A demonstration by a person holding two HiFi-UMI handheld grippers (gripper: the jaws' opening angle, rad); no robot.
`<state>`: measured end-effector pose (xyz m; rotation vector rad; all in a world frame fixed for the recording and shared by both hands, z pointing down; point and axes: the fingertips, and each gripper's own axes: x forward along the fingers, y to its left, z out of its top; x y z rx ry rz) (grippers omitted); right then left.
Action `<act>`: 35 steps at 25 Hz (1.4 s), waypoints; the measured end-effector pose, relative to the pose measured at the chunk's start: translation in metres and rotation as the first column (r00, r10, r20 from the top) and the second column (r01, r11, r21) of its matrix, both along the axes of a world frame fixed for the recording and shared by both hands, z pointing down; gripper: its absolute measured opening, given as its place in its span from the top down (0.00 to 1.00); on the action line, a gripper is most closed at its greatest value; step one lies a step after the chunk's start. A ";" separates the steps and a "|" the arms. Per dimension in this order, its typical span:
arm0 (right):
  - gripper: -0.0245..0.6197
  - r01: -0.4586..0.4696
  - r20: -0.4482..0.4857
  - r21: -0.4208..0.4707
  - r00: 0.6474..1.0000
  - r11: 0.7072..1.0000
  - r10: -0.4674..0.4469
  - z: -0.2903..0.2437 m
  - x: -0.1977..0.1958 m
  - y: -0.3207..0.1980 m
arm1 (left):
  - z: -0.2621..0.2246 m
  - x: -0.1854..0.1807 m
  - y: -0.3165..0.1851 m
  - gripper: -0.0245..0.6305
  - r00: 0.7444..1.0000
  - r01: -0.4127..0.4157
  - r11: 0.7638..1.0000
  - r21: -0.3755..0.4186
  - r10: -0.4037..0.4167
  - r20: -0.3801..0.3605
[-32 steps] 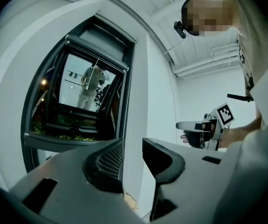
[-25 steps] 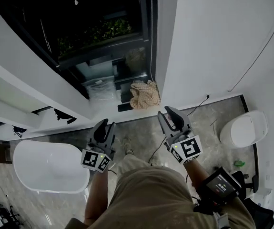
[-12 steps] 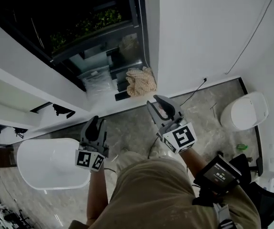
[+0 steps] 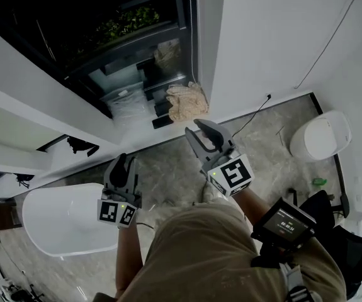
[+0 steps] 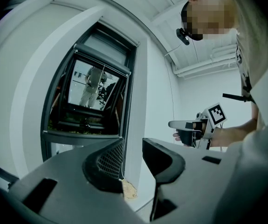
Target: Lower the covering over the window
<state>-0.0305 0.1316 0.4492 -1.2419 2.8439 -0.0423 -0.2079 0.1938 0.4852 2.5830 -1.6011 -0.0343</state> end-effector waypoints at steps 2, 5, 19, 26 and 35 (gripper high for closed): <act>0.79 -0.006 0.000 0.007 1.000 1.000 0.006 -0.002 -0.018 0.000 | 0.001 -0.018 -0.001 0.79 1.000 -0.008 1.000 -0.004 0.008 0.000; 0.79 -0.020 -0.003 0.009 1.000 1.000 0.020 -0.001 -0.042 0.004 | 0.001 -0.044 0.001 0.79 1.000 -0.016 1.000 -0.004 0.016 -0.003; 0.79 -0.101 -0.129 -0.009 0.987 0.995 0.099 0.009 -0.117 0.035 | 0.011 -0.131 0.019 0.79 0.993 -0.082 0.997 -0.002 0.081 -0.089; 0.79 -0.124 -0.133 0.001 0.983 0.992 0.123 0.004 -0.142 0.057 | 0.025 -0.141 0.029 0.79 0.985 -0.141 0.990 -0.013 0.139 -0.104; 0.79 -0.102 -0.098 0.082 0.989 0.991 0.110 -0.004 -0.103 0.071 | 0.010 -0.121 0.045 0.79 0.998 -0.029 1.000 0.011 0.029 -0.063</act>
